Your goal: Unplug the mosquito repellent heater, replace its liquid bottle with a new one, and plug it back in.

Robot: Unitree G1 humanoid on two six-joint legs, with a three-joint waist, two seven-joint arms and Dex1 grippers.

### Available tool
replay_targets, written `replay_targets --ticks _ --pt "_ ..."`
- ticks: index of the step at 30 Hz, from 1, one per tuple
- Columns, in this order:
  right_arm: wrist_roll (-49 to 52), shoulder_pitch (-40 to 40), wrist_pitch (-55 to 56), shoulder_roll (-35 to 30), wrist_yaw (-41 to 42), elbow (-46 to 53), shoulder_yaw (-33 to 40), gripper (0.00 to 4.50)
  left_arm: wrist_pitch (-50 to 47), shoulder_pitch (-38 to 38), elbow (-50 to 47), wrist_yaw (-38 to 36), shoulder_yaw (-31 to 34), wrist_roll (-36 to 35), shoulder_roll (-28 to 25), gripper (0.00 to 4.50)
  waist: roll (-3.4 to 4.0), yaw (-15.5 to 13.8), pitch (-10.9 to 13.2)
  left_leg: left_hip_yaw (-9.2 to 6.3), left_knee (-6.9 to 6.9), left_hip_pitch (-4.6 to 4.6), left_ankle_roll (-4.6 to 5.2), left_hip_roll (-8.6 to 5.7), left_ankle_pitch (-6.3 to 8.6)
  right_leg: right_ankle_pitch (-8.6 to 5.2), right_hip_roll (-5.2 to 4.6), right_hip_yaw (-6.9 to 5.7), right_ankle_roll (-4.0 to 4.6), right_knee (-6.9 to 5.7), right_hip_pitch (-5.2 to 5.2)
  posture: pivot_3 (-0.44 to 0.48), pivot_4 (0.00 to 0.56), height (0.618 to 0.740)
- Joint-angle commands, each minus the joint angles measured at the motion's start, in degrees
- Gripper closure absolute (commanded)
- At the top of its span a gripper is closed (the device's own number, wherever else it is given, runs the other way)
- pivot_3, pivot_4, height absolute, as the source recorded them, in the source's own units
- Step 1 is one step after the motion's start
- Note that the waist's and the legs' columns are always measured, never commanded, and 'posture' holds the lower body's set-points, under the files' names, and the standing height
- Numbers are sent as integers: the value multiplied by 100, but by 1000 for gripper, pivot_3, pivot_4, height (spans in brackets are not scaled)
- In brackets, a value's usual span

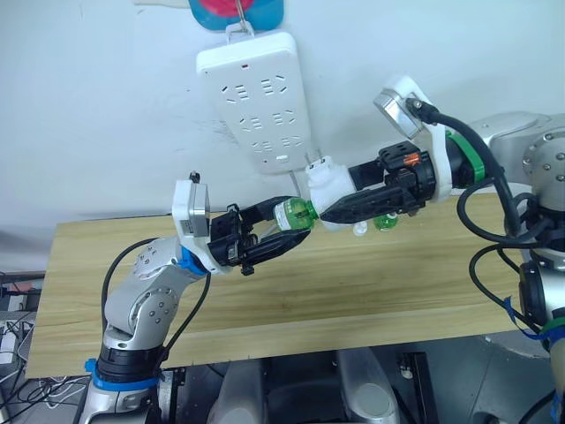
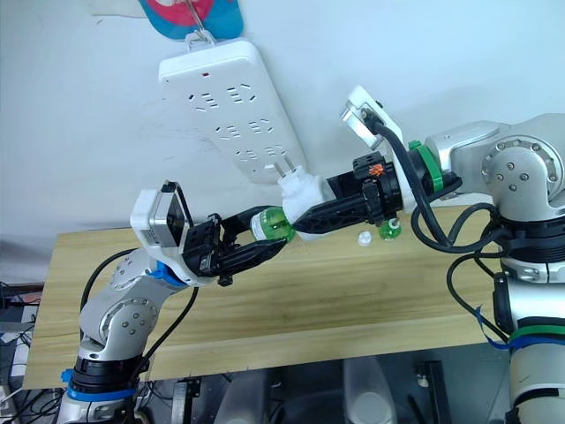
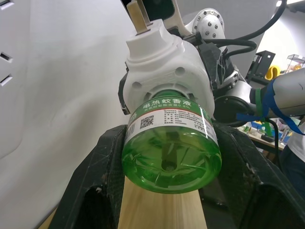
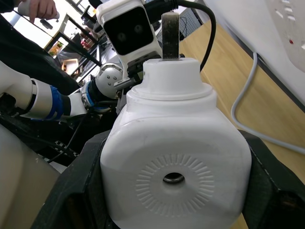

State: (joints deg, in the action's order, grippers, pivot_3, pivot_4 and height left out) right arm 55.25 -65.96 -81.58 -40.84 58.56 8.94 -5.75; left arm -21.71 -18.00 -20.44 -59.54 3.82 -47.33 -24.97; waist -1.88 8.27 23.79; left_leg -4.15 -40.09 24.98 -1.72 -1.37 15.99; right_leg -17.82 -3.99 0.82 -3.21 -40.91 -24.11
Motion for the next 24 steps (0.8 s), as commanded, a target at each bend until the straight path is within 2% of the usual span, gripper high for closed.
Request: replay_targets --ticks 1,24 --pt "110 -127 77 2 90 240 70 1510 65 27 -204 -42 -28 -32 -5 2173 0 -1 0 0 0 0 0 0 0 0 0 0 0 0 0 -253 345 740" --pt "-195 -302 472 -109 562 273 -358 1510 125 -49 -112 -80 -108 42 23 2173 0 0 0 0 0 0 0 0 0 0 0 -1 0 1 0 -252 333 740"
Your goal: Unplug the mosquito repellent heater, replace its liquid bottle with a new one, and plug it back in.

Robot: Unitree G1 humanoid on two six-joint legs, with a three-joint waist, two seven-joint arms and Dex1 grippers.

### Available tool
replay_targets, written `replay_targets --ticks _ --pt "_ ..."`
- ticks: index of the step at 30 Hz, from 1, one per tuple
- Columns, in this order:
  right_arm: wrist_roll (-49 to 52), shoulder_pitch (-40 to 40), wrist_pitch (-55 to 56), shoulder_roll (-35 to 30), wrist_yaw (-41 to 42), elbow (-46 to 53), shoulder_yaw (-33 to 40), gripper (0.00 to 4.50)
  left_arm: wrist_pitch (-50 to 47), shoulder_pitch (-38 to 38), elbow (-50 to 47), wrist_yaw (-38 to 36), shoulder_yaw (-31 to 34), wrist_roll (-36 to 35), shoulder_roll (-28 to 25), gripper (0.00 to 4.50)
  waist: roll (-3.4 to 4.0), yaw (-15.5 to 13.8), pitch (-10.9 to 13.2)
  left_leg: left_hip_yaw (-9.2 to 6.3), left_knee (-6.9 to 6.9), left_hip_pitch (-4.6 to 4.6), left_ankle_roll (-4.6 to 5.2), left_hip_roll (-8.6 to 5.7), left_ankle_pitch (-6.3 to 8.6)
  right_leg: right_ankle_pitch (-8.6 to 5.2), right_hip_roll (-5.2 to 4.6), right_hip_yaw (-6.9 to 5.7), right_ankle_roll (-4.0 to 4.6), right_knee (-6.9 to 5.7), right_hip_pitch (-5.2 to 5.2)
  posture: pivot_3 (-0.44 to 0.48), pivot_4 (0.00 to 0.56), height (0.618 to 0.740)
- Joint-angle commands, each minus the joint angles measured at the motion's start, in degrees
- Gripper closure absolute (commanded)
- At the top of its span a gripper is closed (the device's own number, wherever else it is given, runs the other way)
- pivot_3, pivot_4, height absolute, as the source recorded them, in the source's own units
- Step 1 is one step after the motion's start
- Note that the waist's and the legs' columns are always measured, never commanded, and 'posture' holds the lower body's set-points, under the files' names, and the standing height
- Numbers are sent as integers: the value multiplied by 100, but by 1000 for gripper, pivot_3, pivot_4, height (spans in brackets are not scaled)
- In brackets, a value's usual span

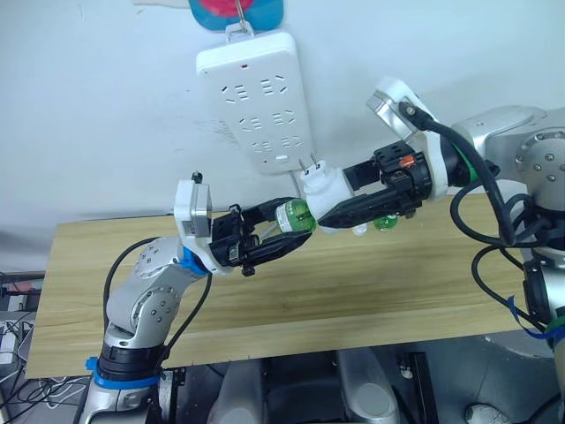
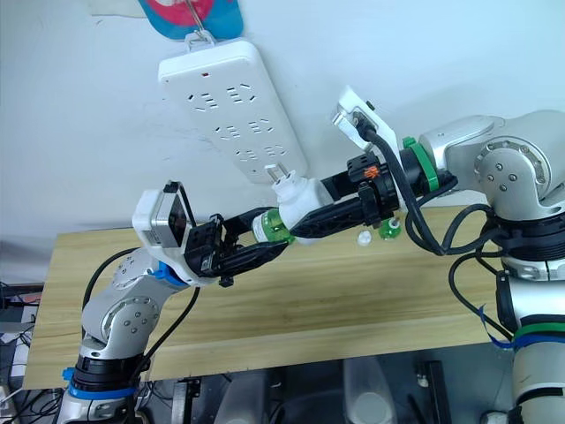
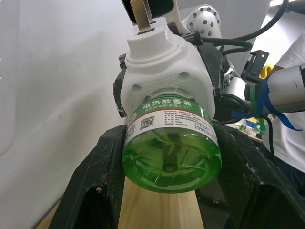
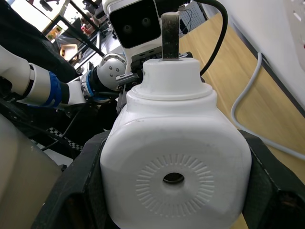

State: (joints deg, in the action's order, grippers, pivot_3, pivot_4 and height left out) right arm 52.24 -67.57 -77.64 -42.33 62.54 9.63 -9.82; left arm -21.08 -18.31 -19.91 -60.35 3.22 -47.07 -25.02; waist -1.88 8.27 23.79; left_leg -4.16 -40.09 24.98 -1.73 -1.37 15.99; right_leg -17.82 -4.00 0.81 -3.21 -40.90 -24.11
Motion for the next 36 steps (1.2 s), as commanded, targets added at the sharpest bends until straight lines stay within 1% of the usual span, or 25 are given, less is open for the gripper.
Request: replay_targets --ticks 1,4,6,7,8,9,20,36 --pt "107 -135 65 36 151 205 59 1510 69 -10 -173 5 -42 13 24 2173 0 0 0 0 0 0 0 0 0 0 0 1 0 0 0 -251 333 740" --pt "134 -126 13 39 122 197 103 1510 81 -7 -172 19 -32 12 20 2173 0 0 0 0 0 0 0 0 0 0 0 0 0 0 0 -253 333 740" --pt "167 -130 -45 44 102 186 139 764 93 -12 -166 29 -29 18 28 2173 0 1 0 0 0 0 0 0 0 0 0 0 0 0 0 -254 334 740" --pt "169 -132 -56 48 95 183 146 532 98 -17 -160 30 -30 21 32 2173 0 1 0 0 0 0 0 0 0 0 0 0 0 0 0 -256 333 740" --pt "173 -133 -62 56 73 183 160 141 105 -20 -159 35 -33 24 41 2173 0 2 0 0 0 0 0 0 0 0 0 0 0 0 0 -257 333 740" --pt "174 -135 -65 67 49 176 169 62 110 -25 -155 36 -37 28 47 2173 0 2 0 0 0 0 0 0 0 0 0 0 0 0 0 -257 333 740" --pt "68 -121 -6 43 -59 93 167 62 106 -3 -190 35 -28 0 48 2173 0 3 0 0 0 0 0 0 0 0 0 1 0 -1 0 -257 331 740" --pt "-407 -130 309 -211 193 -301 3 62 134 17 -188 51 -24 -6 75 2173 0 3 0 0 0 0 0 0 0 0 0 1 0 -1 0 -258 332 740"
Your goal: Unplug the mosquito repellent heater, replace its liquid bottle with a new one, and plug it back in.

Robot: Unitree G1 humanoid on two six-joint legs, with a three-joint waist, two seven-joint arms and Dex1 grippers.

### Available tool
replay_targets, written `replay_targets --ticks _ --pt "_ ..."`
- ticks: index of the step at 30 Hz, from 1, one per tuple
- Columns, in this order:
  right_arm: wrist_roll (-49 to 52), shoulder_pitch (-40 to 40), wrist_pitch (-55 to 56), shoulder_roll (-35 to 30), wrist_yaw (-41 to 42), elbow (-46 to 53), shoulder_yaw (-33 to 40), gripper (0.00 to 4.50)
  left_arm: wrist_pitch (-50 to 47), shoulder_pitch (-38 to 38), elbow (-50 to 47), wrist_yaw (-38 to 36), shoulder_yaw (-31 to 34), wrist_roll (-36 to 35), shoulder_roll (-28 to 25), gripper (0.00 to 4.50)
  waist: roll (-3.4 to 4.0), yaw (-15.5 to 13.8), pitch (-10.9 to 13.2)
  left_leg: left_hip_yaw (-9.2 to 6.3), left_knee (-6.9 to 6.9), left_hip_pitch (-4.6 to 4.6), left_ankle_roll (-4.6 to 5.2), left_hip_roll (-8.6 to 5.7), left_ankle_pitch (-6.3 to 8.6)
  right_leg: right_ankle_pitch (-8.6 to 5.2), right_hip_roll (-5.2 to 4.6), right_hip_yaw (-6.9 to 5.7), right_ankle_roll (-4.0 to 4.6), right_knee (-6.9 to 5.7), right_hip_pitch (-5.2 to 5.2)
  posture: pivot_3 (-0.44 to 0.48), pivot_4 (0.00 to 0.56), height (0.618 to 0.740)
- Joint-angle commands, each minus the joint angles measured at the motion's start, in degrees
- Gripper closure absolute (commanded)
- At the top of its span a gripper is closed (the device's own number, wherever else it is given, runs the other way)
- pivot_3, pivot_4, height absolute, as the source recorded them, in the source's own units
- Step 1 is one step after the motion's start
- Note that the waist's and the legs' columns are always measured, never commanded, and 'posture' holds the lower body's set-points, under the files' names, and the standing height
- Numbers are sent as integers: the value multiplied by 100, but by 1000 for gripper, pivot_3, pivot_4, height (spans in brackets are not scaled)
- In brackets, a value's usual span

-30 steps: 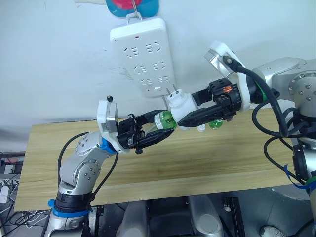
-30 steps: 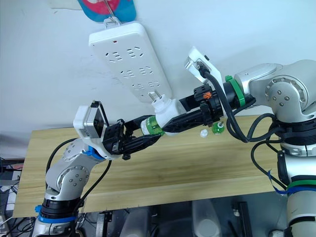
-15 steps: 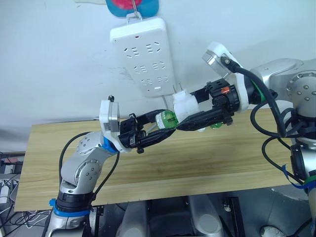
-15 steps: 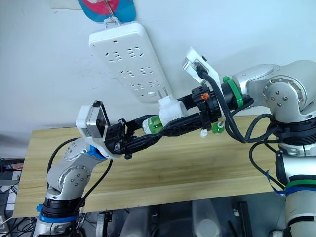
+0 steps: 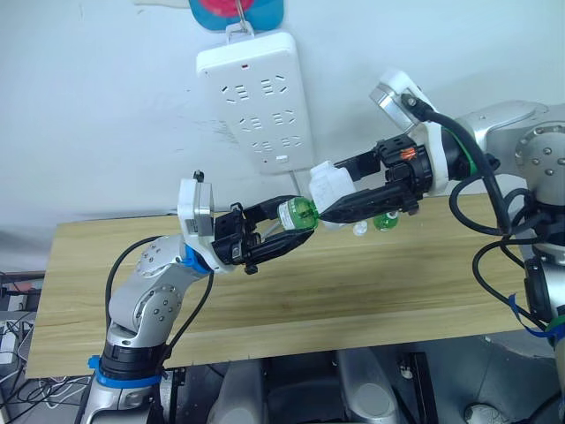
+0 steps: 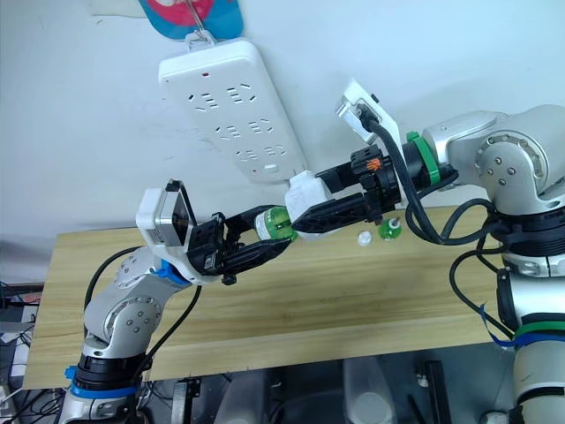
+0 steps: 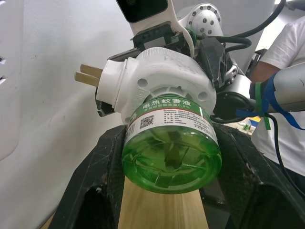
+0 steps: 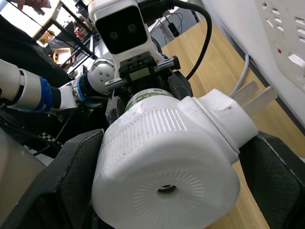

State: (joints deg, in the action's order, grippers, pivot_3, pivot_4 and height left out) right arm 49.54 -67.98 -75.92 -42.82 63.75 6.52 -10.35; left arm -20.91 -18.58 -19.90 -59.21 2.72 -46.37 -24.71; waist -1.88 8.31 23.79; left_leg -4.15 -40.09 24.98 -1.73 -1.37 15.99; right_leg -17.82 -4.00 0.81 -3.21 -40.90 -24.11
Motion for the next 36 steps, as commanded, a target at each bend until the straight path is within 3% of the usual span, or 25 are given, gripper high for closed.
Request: replay_targets --ticks 1,20,36 --pt "-159 -90 148 -174 84 -19 47 62 120 45 -187 -64 24 -72 46 2173 0 0 0 0 0 0 0 0 0 0 0 0 0 0 0 -258 331 740" --pt "-300 -89 182 -378 315 -100 -8 62 142 32 -158 -74 36 -32 68 2173 0 -1 0 1 0 0 0 0 0 0 0 0 0 -1 0 -258 333 740" --pt "-192 -120 39 -178 144 -50 137 62 142 4 -147 -80 59 -1 131 2173 0 -1 0 1 0 0 0 0 0 0 0 -1 0 -1 0 -257 329 740"
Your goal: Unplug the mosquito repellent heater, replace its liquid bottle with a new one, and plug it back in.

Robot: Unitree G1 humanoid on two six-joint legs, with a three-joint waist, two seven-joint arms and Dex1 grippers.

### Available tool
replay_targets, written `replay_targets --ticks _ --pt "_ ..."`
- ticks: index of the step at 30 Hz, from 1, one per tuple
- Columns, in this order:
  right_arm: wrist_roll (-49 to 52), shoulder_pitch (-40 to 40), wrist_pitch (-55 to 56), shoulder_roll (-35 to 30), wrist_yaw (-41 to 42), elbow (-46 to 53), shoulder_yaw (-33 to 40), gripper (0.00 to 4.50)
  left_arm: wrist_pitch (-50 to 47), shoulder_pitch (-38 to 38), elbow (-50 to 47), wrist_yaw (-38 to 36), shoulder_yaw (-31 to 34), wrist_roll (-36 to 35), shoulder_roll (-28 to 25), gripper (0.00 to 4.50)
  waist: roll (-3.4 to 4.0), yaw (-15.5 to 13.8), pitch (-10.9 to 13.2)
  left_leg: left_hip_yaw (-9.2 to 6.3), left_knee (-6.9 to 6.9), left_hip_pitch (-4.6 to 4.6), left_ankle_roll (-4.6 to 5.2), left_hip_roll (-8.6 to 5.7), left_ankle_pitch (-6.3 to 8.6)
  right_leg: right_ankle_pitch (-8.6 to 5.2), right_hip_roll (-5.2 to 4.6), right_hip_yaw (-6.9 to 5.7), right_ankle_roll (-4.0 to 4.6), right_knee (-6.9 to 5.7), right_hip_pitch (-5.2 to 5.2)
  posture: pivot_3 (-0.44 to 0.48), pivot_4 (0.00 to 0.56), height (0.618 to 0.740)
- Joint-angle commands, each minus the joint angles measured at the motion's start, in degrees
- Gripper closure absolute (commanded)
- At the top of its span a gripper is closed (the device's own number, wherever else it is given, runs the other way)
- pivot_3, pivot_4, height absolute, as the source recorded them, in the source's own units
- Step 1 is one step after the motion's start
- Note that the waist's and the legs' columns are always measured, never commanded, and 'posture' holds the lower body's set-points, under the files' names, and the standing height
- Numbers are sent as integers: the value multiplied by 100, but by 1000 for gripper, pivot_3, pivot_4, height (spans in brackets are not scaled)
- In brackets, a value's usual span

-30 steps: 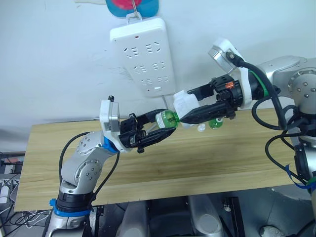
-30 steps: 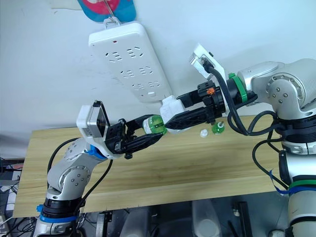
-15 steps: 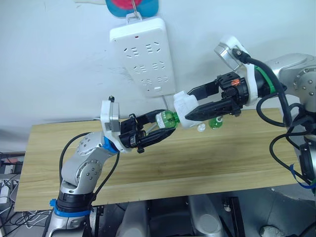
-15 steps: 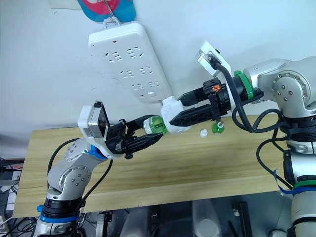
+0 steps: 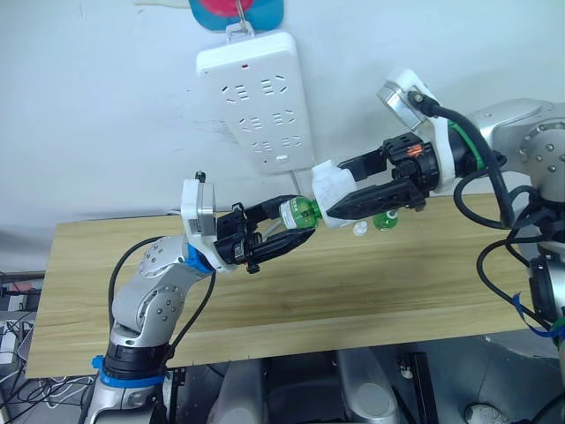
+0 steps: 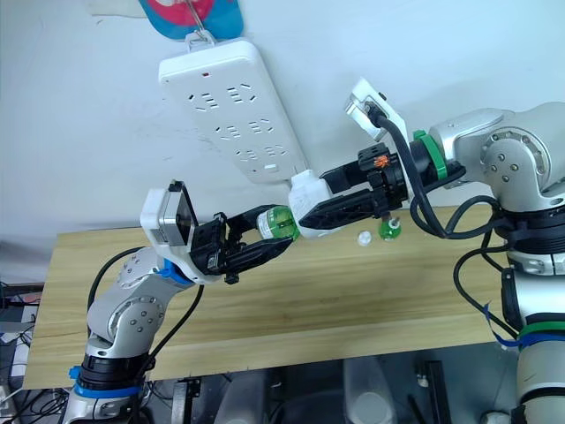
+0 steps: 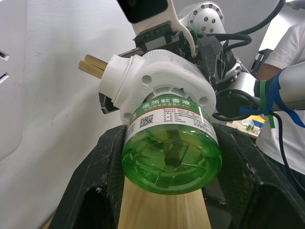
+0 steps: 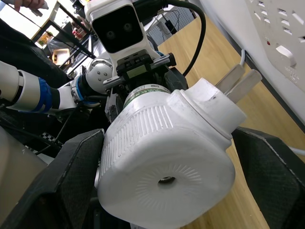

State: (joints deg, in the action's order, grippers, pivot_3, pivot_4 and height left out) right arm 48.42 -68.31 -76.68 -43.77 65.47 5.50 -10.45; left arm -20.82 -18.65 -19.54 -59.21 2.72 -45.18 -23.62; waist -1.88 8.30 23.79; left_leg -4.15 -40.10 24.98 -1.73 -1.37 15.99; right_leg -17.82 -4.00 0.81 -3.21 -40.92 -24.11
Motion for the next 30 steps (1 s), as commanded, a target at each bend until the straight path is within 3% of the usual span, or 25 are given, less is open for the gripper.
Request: replay_targets --ticks 1,18,30 --pt "-108 -103 136 -99 -21 22 134 62 133 27 -193 -81 66 -122 16 2173 0 0 0 0 0 0 0 0 0 0 0 0 0 0 0 -257 329 740" --pt "-442 -262 362 -363 204 -266 35 62 159 57 -194 -61 93 -111 29 2173 0 1 0 1 0 0 0 0 0 0 0 0 0 1 0 -260 319 740" --pt "-210 -461 16 -128 44 -447 323 62 171 68 -141 79 163 -171 219 2173 0 9 0 1 0 0 0 0 0 0 0 0 0 -1 -1 -266 319 740"
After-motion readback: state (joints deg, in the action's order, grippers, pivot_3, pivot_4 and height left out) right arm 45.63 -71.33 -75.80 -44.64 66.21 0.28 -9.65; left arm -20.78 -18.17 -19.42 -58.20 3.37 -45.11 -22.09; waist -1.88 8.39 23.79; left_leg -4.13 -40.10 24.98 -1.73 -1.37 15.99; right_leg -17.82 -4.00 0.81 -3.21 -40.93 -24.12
